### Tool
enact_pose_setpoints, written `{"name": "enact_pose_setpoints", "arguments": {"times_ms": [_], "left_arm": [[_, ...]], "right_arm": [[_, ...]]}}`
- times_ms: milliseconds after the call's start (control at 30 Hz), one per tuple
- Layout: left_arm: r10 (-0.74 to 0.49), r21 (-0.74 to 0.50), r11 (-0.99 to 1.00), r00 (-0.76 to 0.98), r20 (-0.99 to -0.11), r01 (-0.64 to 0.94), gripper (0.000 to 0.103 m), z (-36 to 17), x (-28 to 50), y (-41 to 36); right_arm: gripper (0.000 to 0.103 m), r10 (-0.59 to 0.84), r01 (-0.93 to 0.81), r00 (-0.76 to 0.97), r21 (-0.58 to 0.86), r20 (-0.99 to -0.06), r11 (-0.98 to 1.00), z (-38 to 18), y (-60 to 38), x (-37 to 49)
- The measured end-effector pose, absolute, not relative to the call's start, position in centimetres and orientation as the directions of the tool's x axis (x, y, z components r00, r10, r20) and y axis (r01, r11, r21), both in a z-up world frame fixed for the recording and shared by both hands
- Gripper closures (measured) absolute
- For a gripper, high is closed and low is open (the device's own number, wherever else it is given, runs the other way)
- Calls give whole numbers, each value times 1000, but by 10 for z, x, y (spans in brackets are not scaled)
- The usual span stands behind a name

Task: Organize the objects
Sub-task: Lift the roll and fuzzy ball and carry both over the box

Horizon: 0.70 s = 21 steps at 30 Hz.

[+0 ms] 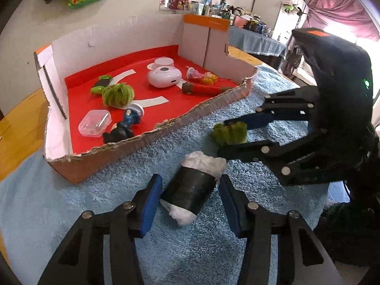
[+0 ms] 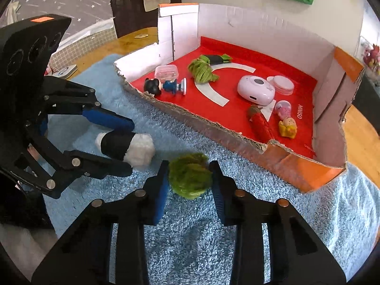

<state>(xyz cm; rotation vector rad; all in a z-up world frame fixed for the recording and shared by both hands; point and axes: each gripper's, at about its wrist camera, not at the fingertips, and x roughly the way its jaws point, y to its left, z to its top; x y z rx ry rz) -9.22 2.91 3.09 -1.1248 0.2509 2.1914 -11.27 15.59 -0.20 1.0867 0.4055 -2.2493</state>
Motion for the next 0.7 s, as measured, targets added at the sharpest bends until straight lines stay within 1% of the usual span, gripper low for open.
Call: {"name": "enact_pose_setpoints", "arguments": {"times_ms": [100,133,167,300,433,567,700], "left_arm": [[452,-112,-790,-448,-772,-603,53,31,-88,29],[448,-112,-796,-456,-769,-595,59,31,-87,29],[446,-116,-802,-459,-768,-586,61,31,-86,28],[483,-157,-796,-458,-746,-585,61,38,-78,27],[478,-148,-806,-482,-734,-574,61,47,-73,26],[494,-145,-807,-521,-696,-572,61,68,-66,19],[493,-126,-810,-549,-675,-572,61,82,-64,17]], "right_arm": [[74,-370,623,-509,-36,-777,-781,-2,155,-106],[74,-363,618,-517,-45,-775,-785,-1,155,-104],[74,-356,613,-524,-53,-774,-788,1,155,-102],[74,-385,608,-534,-26,-753,-793,16,160,-95],[74,-391,591,-574,-33,-720,-806,35,166,-89],[74,-408,582,-600,-25,-688,-813,51,172,-85],[74,-400,569,-611,-27,-683,-822,58,174,-87]]}}
